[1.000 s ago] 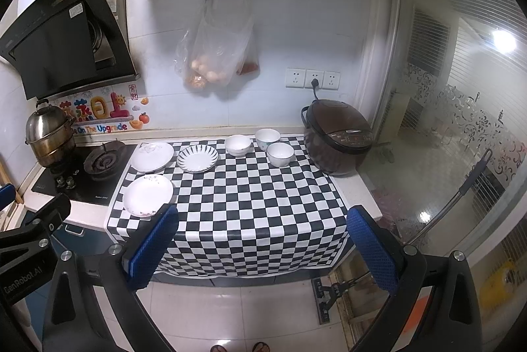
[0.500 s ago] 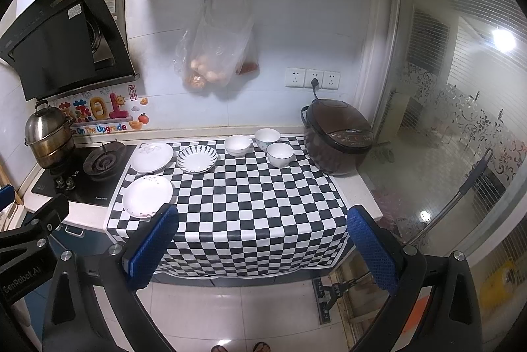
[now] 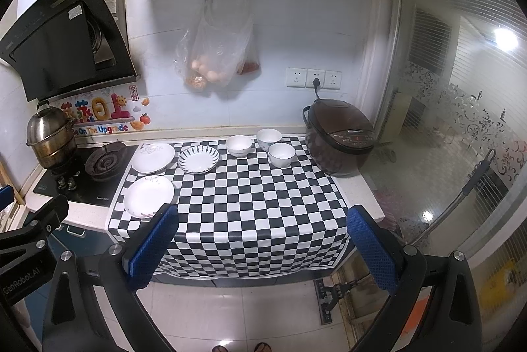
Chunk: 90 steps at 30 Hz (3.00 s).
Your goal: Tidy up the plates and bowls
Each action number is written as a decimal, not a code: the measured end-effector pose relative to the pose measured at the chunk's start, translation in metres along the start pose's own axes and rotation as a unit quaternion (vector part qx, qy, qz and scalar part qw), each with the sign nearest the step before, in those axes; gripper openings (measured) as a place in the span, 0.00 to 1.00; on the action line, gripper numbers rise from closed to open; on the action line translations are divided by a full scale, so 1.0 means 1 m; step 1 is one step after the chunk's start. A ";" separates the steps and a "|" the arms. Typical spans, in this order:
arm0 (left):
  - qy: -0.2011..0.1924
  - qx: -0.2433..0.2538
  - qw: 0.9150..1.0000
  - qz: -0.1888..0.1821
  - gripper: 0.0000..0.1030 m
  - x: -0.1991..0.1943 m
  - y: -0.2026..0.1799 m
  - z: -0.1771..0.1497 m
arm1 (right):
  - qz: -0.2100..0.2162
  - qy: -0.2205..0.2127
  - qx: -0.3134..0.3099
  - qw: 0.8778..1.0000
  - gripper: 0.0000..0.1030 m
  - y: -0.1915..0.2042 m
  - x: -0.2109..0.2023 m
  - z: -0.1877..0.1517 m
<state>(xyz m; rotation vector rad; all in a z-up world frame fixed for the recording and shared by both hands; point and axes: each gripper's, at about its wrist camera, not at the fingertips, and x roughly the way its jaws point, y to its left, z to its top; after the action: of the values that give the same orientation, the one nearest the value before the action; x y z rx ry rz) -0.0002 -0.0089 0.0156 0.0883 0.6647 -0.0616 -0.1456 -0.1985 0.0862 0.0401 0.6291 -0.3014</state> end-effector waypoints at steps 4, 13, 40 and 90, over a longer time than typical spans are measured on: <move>-0.013 0.000 1.000 0.003 1.00 0.006 0.006 0.003 | 0.008 -0.003 0.010 1.000 1.00 0.000 0.005 0.003; -0.034 0.005 0.997 0.062 1.00 0.063 0.039 0.008 | 0.030 -0.054 0.002 0.998 1.00 0.033 0.057 0.005; 0.295 -0.079 0.950 0.061 0.97 0.491 0.158 -0.009 | 0.204 0.325 -0.011 0.923 1.00 0.235 0.567 -0.020; 0.396 -0.014 0.911 -0.111 0.31 0.585 0.099 0.004 | 0.192 0.468 0.038 0.862 0.22 0.264 0.673 -0.039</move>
<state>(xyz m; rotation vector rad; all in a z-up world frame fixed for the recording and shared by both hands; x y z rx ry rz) 0.4703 0.0722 -0.3370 0.0047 1.4898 -0.2433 0.4243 -0.1196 -0.3536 0.4044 1.5539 0.1119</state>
